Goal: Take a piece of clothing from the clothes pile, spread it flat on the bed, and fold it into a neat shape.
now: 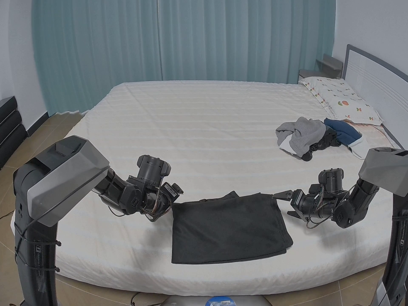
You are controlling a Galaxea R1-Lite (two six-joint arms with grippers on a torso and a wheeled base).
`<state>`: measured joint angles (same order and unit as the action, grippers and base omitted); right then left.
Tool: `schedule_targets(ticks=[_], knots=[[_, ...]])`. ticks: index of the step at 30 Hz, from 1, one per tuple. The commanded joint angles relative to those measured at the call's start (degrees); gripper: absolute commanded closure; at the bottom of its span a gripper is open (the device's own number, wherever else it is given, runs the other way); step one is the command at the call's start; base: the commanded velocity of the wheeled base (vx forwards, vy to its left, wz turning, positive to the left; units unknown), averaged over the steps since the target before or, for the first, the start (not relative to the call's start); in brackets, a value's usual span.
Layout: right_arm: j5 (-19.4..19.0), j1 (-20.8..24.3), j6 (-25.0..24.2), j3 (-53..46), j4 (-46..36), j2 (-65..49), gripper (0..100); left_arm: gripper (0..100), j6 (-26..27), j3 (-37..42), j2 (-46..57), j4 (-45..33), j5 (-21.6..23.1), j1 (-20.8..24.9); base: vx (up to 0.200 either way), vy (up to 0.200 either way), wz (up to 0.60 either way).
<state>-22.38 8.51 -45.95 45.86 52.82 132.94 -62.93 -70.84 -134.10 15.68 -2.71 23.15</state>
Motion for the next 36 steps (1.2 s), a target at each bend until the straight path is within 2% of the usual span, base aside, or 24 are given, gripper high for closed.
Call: schedule_targets(ticks=[1, 6, 14, 15, 36], knots=[[0.7, 0.5, -0.5, 2.0, 0.0, 2.0, 0, 0, 0.3, -0.1, -0.6, 0.1, -0.1, 0.5, 0.0, 0.0, 0.0], [1.3, 1.7, -0.6, 3.2, 0.1, 3.6, 0, 0, 0.6, -0.3, -1.3, 0.1, -0.5, 0.8, 0.0, 0.0, 0.0], [4.8, 3.3, -0.5, 7.3, 0.4, 7.1, 0, 0, 0.6, -0.4, -1.3, 0.2, -0.5, 0.8, 0.0, 0.0, 0.0], [4.8, 3.3, -0.6, 7.6, 0.5, 7.2, 100, 0, 0.6, -0.4, -1.3, 0.2, -0.5, 0.8, 0.0, 0.0, 0.0], [5.3, 2.6, -0.9, 7.8, 2.0, 7.3, 100, 0, 1.0, -0.4, -1.7, 0.4, -0.5, 0.8, 0.0, 0.0, 0.0]])
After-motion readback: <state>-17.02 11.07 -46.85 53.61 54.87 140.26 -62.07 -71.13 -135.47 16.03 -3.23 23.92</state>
